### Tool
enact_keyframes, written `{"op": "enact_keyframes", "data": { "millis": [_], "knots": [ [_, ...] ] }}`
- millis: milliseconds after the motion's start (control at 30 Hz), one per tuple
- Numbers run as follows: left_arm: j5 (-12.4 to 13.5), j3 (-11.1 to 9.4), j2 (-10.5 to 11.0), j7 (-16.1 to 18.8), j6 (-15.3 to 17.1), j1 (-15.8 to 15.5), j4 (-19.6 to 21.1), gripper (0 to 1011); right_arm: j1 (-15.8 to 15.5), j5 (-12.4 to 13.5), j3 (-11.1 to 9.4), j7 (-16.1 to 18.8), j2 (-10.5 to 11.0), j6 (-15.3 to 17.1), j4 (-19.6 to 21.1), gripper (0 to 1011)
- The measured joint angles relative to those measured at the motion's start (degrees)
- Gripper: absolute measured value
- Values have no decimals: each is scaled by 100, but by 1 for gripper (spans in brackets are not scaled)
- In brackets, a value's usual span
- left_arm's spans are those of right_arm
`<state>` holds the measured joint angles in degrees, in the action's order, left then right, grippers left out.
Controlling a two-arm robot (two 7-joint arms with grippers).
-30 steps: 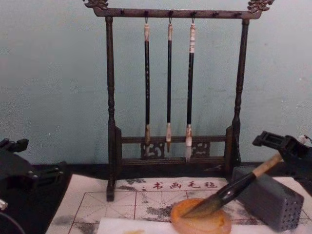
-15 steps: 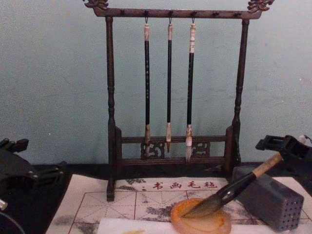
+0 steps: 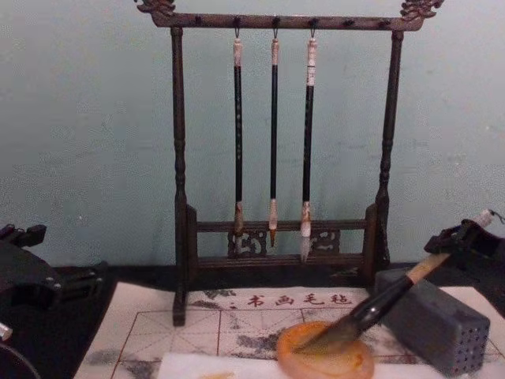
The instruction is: Pick up the brush from the inkstone, write on the paper, then place the brush back to its original position.
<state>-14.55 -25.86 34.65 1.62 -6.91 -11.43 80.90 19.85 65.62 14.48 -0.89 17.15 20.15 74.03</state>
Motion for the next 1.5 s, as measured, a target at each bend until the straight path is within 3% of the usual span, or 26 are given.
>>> {"op": "enact_keyframes", "data": {
  "millis": [100,900,1300,1500],
  "knots": [
    [0,0,0,0,0,0,0,1001,0,0,0,1,-1,0,1,204],
    [0,0,0,0,0,0,0,1001,0,0,9,3,6,-8,-1,203],
    [0,0,0,0,0,0,0,1001,-60,76,147,237,198,-285,290,201],
    [0,0,0,0,0,0,0,1001,-158,-172,322,458,404,-634,542,201]
  ]
}}
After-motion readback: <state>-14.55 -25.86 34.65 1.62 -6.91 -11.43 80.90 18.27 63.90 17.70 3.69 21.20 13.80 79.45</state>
